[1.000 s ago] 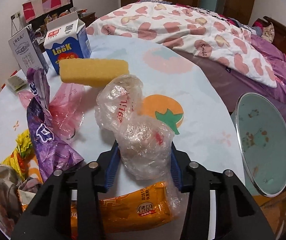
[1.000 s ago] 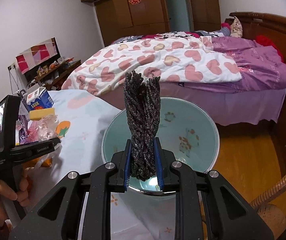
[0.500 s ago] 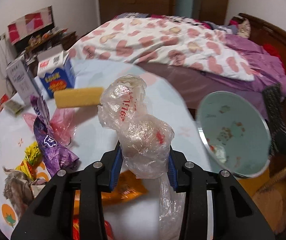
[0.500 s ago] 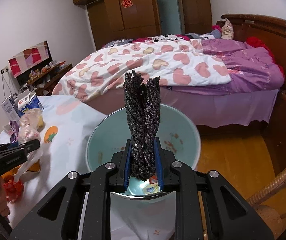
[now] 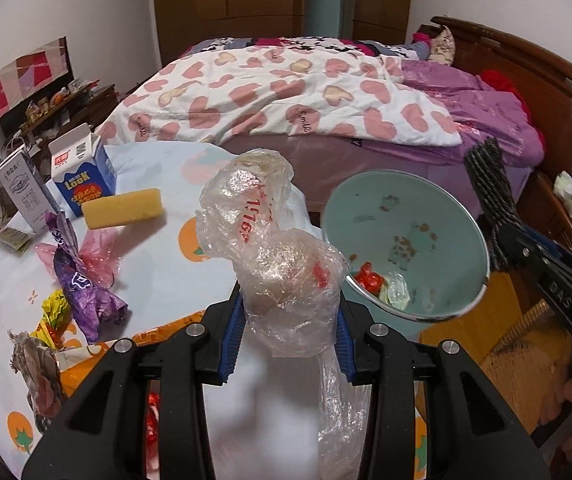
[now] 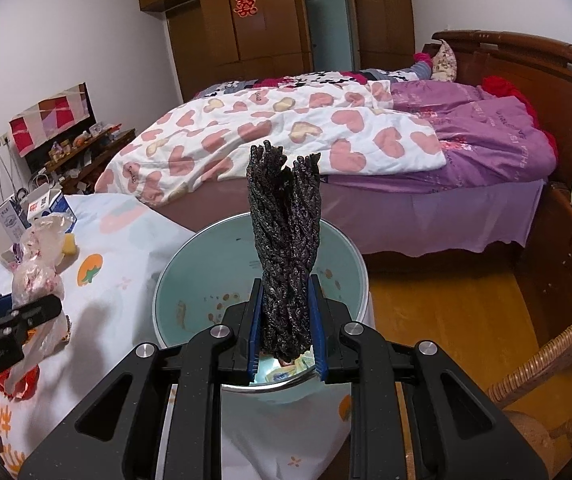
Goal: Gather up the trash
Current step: 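Open the right gripper over the wastebasket to drop the black scrubber, then move the right gripper back to the table toward the orange wrapper, then grasp the orange-red wrapper with the right gripper while the left gripper grasps the red mesh bag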
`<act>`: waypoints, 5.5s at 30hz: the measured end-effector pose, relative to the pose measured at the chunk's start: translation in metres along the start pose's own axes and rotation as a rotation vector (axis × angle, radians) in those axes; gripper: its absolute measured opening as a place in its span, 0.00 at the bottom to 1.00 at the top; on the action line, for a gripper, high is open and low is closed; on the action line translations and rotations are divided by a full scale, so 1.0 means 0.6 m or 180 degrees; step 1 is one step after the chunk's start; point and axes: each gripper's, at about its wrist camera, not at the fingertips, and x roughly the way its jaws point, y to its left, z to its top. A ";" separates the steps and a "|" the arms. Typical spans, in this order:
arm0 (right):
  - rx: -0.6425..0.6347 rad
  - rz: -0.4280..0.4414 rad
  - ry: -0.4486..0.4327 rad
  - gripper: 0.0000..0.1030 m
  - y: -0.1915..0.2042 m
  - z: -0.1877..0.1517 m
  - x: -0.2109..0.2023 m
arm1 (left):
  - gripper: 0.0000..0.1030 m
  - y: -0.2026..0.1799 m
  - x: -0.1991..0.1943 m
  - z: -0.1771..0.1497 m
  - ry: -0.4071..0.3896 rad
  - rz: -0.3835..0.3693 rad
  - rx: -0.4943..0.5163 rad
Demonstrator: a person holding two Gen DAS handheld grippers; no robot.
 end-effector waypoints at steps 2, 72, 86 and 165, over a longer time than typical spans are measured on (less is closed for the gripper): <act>0.0001 -0.0007 -0.0006 0.21 0.000 0.001 -0.001 | 0.38 -0.008 0.000 -0.002 0.0007 -0.0014 0.0040; -0.0021 -0.0114 -0.0130 0.68 -0.016 -0.009 -0.008 | 0.94 -0.022 -0.018 -0.002 -0.0137 0.0097 0.0115; -0.0392 0.0278 -0.0052 0.69 0.130 -0.044 -0.024 | 0.94 0.202 -0.110 -0.138 -0.0085 0.0776 -0.0492; -0.0659 0.1023 0.0288 0.17 0.196 -0.083 -0.032 | 0.44 0.277 -0.046 -0.202 0.0080 0.0212 -0.0902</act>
